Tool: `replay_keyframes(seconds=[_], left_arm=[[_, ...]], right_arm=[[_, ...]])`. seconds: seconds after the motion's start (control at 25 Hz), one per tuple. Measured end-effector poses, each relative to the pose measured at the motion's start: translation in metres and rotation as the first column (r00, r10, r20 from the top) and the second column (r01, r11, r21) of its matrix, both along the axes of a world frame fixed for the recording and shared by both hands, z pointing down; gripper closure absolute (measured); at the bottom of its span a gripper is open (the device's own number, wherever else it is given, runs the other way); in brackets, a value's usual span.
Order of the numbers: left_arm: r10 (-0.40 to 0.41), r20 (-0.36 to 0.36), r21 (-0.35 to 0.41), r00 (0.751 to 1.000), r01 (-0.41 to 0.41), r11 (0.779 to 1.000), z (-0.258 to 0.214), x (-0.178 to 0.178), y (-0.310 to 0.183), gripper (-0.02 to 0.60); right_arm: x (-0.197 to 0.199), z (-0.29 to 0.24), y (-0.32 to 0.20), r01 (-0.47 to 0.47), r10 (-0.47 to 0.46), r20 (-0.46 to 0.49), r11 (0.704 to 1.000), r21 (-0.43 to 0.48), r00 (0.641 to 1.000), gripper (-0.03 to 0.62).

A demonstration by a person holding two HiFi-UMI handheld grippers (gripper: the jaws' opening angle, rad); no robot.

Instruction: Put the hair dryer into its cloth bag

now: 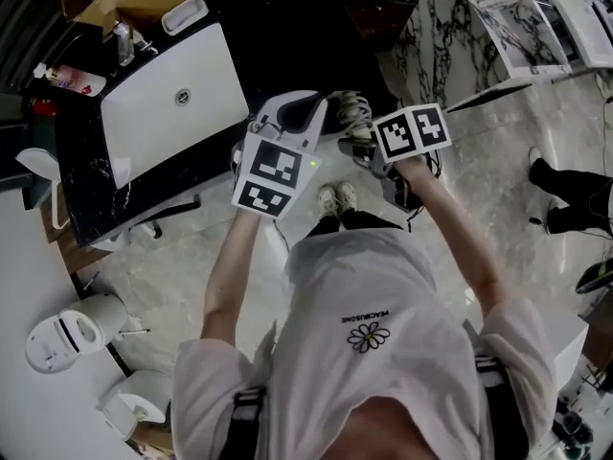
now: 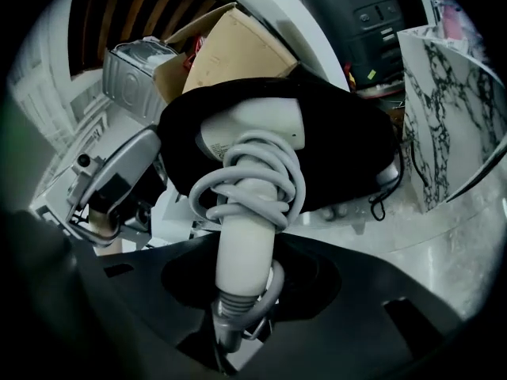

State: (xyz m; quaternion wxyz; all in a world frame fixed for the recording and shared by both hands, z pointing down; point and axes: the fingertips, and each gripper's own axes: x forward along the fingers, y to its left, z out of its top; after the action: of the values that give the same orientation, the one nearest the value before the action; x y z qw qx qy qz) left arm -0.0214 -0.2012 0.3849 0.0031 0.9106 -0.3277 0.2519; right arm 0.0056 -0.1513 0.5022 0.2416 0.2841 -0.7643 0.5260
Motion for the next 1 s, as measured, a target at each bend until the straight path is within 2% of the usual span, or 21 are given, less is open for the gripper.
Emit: replay_keyframes(seconds=[0.2,0.4,0.72,1.0], left_arm=[[0.030,0.044,0.015,0.999,-0.031,0.999,0.006,0.002,0.006,0.565],[0.050,0.058,0.009,0.997,-0.050,0.999,0.011,0.006,0.010,0.565],[0.069,0.053,-0.024,0.996,-0.068,0.997,0.016,0.008,0.018,0.565],[0.063,0.018,-0.026,0.998,-0.062,0.998,0.004,0.006,0.012,0.565]], right_arm=[[-0.006,-0.002,-0.020,-0.048,0.050,0.044,0.998,-0.043,0.998,0.448],[-0.010,-0.006,-0.042,-0.105,0.109,0.060,0.992,-0.070,0.992,0.448],[-0.015,-0.006,-0.080,-0.213,0.215,0.044,0.976,-0.041,0.976,0.441],[-0.019,-0.006,-0.114,-0.382,0.381,0.080,0.924,-0.001,0.921,0.434]])
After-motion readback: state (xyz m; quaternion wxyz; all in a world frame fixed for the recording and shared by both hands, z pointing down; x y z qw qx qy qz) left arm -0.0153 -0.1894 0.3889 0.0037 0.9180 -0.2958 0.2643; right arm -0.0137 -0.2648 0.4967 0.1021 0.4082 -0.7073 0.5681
